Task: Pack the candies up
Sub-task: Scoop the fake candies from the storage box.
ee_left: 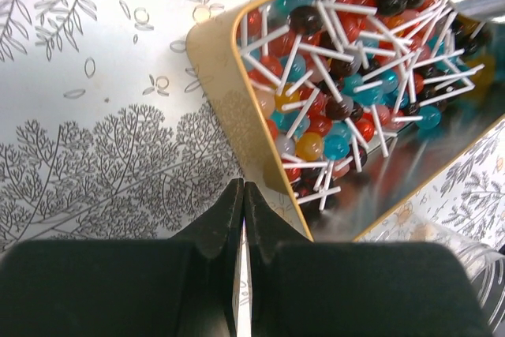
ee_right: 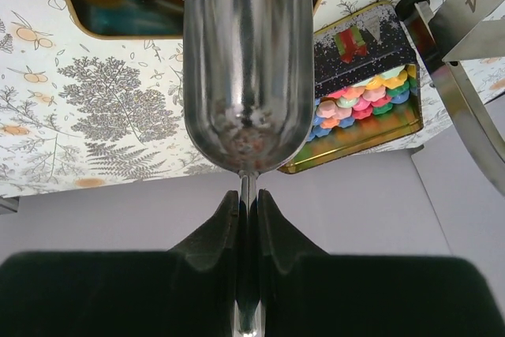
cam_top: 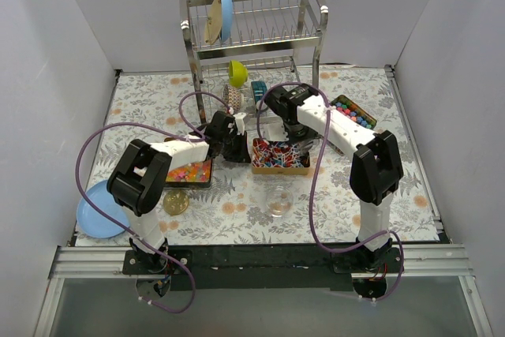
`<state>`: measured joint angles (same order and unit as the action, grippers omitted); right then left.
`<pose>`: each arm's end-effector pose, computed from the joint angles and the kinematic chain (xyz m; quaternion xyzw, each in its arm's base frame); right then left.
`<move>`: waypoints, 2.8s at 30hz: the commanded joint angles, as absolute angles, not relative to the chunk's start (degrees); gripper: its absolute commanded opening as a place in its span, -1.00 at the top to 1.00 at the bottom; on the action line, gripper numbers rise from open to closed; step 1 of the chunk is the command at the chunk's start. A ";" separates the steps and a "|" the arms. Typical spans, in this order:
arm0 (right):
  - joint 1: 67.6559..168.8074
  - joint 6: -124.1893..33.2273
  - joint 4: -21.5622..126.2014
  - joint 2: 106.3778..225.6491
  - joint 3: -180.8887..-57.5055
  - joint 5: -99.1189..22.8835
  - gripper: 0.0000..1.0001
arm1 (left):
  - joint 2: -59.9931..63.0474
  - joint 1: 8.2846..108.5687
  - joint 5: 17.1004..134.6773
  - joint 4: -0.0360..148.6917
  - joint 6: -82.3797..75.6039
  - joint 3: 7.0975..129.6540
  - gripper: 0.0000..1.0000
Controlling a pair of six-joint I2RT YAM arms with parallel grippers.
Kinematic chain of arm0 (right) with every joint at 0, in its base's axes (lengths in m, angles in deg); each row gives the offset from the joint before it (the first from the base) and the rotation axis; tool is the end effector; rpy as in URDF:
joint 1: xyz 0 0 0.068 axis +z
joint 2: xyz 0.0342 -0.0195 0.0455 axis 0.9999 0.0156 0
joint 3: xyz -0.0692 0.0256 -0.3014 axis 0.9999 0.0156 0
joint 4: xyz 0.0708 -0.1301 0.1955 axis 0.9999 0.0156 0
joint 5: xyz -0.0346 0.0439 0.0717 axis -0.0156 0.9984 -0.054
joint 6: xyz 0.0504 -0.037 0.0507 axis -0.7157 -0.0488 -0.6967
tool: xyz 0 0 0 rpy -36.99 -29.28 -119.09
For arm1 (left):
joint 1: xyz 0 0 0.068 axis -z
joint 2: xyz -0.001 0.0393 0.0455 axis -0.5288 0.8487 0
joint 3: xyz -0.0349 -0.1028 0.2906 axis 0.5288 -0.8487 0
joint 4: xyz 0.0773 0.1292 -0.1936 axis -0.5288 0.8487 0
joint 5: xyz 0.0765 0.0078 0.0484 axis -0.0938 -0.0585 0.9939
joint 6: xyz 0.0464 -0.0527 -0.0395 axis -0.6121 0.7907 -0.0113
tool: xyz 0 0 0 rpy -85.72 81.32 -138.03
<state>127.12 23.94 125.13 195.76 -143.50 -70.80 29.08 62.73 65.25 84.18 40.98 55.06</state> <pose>0.3145 0.2084 0.2759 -0.7434 0.6310 -0.2219 0.0013 0.3143 -0.2136 0.1829 -0.1506 0.9216 -0.3342 0.1278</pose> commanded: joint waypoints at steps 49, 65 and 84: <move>132.61 14.07 115.81 207.20 -143.87 -49.72 0.97 | 28.25 59.70 55.50 61.58 49.90 44.20 1.00; 128.04 14.51 98.14 195.24 -126.46 -38.12 0.97 | 24.82 56.63 53.75 71.85 43.40 47.53 1.00; 120.92 15.56 95.84 180.04 -119.32 -30.73 0.97 | 21.05 52.94 51.54 93.47 32.23 59.57 0.67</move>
<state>121.77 14.26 95.38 185.75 -119.48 -33.90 24.93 54.34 50.94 87.33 34.79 56.19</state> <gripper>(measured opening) 0.159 0.110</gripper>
